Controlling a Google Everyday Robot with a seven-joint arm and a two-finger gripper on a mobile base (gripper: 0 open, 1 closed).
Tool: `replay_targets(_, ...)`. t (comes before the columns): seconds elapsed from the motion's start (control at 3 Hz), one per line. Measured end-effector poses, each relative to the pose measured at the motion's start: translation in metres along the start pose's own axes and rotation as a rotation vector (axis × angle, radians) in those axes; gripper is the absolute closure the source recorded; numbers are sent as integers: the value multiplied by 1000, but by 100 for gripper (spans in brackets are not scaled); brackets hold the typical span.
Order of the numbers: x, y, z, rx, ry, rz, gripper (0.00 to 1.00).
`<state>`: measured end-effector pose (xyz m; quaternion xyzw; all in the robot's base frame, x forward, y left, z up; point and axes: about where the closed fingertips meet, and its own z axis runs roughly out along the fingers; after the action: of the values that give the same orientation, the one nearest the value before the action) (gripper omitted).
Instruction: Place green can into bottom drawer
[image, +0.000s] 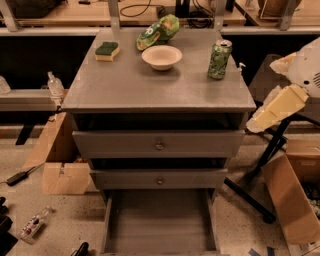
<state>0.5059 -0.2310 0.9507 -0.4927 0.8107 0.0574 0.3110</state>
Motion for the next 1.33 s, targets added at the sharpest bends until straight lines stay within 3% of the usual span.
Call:
replay_targets(0.33,4,-26,8,69,-182,113,0)
replay_targets(0.67,7,-52,26,156,-404,233,0)
replay_targets(1.0,6,-69,31,237,-510,266,0)
replay_targets(1.33,1,-72,29,251,-517,263,0)
